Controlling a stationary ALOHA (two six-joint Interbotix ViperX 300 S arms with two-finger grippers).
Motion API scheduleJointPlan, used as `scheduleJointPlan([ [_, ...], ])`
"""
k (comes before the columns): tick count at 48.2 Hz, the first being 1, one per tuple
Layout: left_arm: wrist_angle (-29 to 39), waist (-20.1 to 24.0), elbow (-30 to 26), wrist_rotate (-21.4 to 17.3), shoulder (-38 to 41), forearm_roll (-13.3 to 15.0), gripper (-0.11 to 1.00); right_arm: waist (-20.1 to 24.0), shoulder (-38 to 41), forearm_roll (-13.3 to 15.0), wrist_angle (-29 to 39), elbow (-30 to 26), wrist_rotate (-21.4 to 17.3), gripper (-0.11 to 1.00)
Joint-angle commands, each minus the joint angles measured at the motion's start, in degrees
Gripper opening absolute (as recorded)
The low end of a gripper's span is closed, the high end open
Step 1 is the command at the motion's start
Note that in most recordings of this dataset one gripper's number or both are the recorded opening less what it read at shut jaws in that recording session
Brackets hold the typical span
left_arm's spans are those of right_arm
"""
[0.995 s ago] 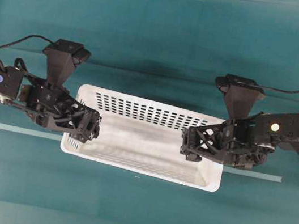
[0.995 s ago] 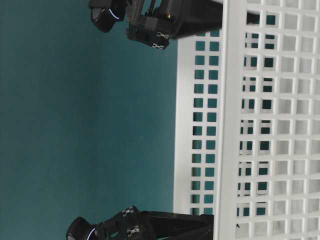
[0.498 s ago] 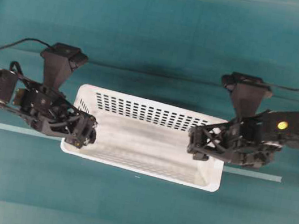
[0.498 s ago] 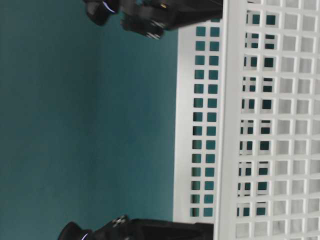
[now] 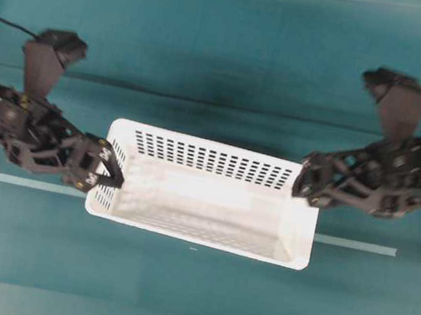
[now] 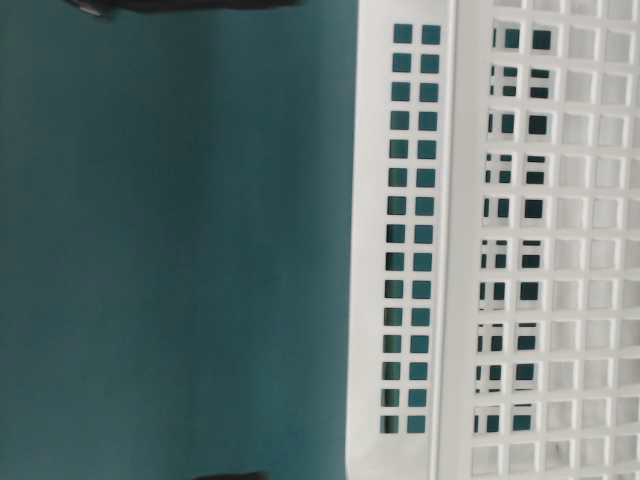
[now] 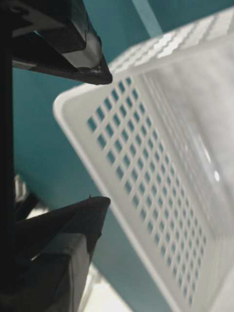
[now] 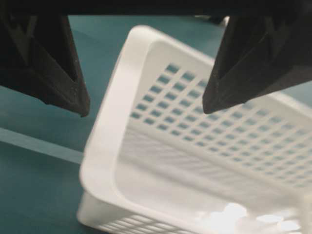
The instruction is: Lift the white basket with both hands.
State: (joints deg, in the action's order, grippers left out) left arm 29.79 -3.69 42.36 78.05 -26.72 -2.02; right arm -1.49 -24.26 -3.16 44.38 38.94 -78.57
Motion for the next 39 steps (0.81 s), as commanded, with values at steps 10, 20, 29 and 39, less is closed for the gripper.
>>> scheduleJointPlan([
  [10, -2.3, 0.1, -0.6, -5.4, -6.7, -0.2, 0.92, -0.7, -7.3, 0.3, -6.4, 2.0, 10.8, 0.97],
  [20, -6.3, 0.6, 0.1, -15.1, -11.7, -0.2, 0.92, -1.7, -11.8, 0.6, -16.3, 4.6, 18.7, 0.97],
  [29, -12.2, 0.6, 1.2, -24.4, -15.6, -0.2, 0.92, -1.7, -16.7, 3.3, -22.3, 6.6, 30.4, 0.97],
  [39, -14.2, 0.5, 2.3, -36.2, -20.0, -0.2, 0.92, -1.7, -22.5, 5.4, -29.4, 8.3, 47.5, 0.97],
])
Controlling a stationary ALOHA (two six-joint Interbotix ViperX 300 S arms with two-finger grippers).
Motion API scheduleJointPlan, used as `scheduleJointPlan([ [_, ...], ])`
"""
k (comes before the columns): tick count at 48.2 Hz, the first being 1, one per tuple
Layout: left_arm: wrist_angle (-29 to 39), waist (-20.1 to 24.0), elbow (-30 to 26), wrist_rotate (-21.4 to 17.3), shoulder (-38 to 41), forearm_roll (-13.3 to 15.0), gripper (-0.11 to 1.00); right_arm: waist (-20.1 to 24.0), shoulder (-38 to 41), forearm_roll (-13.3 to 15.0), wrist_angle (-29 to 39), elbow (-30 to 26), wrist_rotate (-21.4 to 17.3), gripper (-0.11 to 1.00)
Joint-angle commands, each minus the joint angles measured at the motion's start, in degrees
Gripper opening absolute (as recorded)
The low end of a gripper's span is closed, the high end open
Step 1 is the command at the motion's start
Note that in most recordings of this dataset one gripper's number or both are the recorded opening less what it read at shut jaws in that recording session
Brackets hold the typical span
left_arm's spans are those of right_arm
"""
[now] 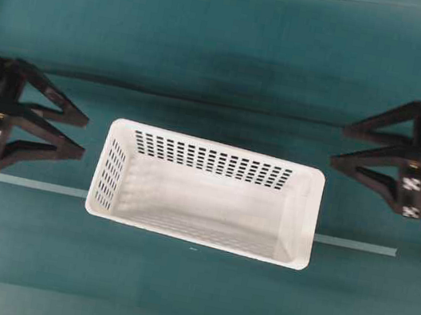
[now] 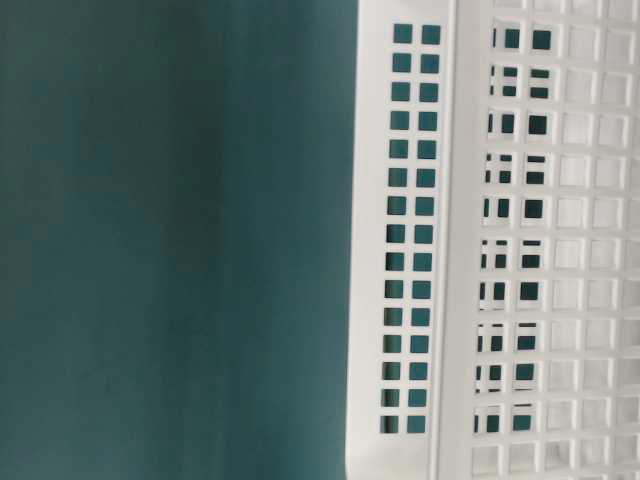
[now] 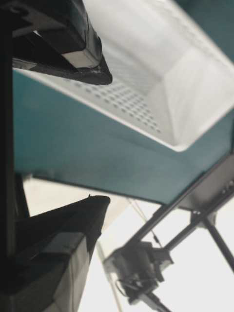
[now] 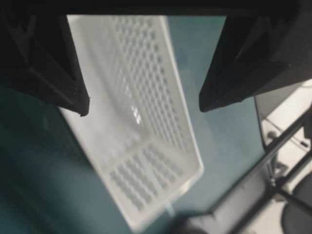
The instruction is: Lift the white basket with both hands.
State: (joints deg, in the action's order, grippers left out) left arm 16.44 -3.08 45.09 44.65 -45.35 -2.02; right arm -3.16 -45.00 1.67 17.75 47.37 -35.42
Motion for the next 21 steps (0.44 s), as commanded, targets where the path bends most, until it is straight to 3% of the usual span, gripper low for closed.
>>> scheduleJointPlan([
  [1, -0.8, 0.0, -0.4, -4.0, -1.8, -0.2, 0.92, 0.0, -2.4, 0.6, -3.4, -0.1, 6.0, 0.97],
  [9, -0.5, -0.1, 0.0, -11.4, -5.5, -0.2, 0.92, 0.6, -6.7, 0.5, -5.1, 0.6, 15.7, 0.97],
  [21, -0.5, -0.1, 0.5, -19.8, -10.4, -0.2, 0.92, 1.1, -11.9, 0.5, -5.0, 3.3, 19.1, 0.97],
])
